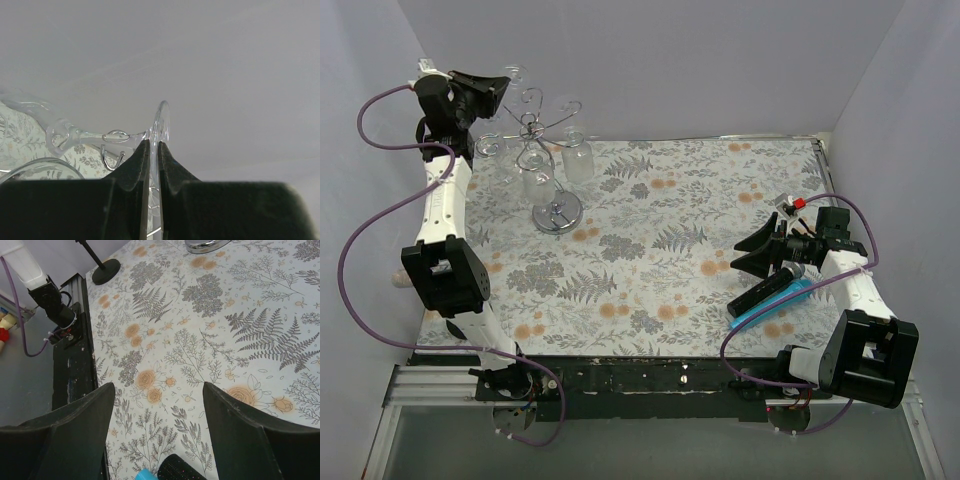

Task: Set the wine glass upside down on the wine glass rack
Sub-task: Turn the wine glass upside down at the wine rack.

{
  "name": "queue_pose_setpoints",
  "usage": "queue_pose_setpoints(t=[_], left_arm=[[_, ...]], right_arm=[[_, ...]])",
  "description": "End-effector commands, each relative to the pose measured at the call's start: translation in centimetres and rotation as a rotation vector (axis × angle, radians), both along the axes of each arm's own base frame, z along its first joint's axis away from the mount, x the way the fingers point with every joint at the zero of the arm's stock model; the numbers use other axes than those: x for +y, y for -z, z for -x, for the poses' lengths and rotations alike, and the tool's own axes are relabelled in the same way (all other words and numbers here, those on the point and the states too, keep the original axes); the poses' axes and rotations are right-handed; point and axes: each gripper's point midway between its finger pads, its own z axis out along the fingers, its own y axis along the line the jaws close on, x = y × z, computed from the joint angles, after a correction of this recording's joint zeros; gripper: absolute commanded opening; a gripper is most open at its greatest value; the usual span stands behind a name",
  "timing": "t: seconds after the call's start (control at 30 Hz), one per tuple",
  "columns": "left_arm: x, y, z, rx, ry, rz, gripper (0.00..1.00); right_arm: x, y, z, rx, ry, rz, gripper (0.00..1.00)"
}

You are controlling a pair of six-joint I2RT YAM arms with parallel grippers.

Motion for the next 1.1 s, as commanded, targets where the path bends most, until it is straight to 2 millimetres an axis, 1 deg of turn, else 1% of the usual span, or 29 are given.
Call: queue_pose_setpoints(t=[0.0,0.27,0.57,1.07], left_arm=[[-1.4,-5.7,2.9,-0.134,0.033,-0.036,0.0],[-1.9,-4.9,3.3,-0.116,0.044,-0.046,0.0],[-2.1,-4.6,3.9,-0.107,0.049,-0.057,0.0],[-3.5,-4.9,4.8,-0.115,0.087,-0.063,0.0]], right_arm=[[-0.1,-1.4,-0.5,-0.057,-0.011,-0.007,0.79],[-0.1,-1.5,-0.5,-0.059,-0.012,-0.006,0.79],[-0.1,-1.5,-0.5,-0.06,-0.012,-0.006,0.79],[-0.1,-1.6,-0.4,-0.06,-0.013,-0.005,0.79]])
